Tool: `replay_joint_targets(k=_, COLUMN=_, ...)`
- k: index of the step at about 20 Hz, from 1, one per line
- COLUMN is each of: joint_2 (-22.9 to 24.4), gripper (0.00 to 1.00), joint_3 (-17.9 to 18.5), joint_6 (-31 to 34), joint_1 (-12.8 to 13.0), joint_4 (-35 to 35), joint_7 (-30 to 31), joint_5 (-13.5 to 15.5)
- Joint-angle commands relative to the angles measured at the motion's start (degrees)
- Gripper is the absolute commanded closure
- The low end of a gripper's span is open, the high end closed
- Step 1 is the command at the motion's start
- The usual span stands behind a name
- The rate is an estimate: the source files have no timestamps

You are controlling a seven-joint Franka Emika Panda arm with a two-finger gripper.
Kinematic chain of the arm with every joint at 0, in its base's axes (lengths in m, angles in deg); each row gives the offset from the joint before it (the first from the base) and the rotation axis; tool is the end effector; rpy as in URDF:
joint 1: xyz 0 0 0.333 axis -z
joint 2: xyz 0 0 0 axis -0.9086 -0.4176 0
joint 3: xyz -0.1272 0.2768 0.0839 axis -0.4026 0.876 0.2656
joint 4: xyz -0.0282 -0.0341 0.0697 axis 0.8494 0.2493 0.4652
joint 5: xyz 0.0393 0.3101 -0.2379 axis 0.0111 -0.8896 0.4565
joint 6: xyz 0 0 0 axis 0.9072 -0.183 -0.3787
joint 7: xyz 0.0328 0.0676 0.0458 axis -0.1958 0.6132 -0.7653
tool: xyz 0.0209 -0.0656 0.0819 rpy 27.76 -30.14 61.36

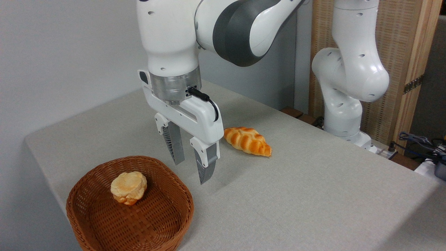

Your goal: Put bread into the basket

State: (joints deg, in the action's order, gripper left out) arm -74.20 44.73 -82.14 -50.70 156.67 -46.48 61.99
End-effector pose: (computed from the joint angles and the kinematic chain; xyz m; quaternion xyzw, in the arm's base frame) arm 0.5605 0.0059 0.5050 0.9361 -0.3489 0.0218 0.0393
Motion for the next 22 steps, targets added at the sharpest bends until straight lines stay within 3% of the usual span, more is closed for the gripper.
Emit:
replay_joint_targets(k=1, joint_2=0.5, gripper=0.0, joint_3=0.6, joint_6=1.4, joint_1=0.5, joint_4=-0.6, joint_7=0.3, joint_5=-0.1)
replay_joint_targets(k=15, joint_2=1.7, gripper=0.0, joint_3=0.6, joint_6=1.9, joint_1=0.7, joint_4=1.5, joint_7=-0.9, joint_5=-0.1)
replay_joint_targets(k=20, joint_2=8.4, gripper=0.0, joint_3=0.4, joint_6=2.2, joint_1=1.3, joint_4=8.9, joint_7=-9.5, joint_5=-0.1)
replay_joint_targets(k=22, joint_2=9.4, gripper=0.0, joint_3=-0.2, joint_6=4.6, joint_1=2.1, joint_4=9.0, joint_7=-16.7, joint_5=-0.1)
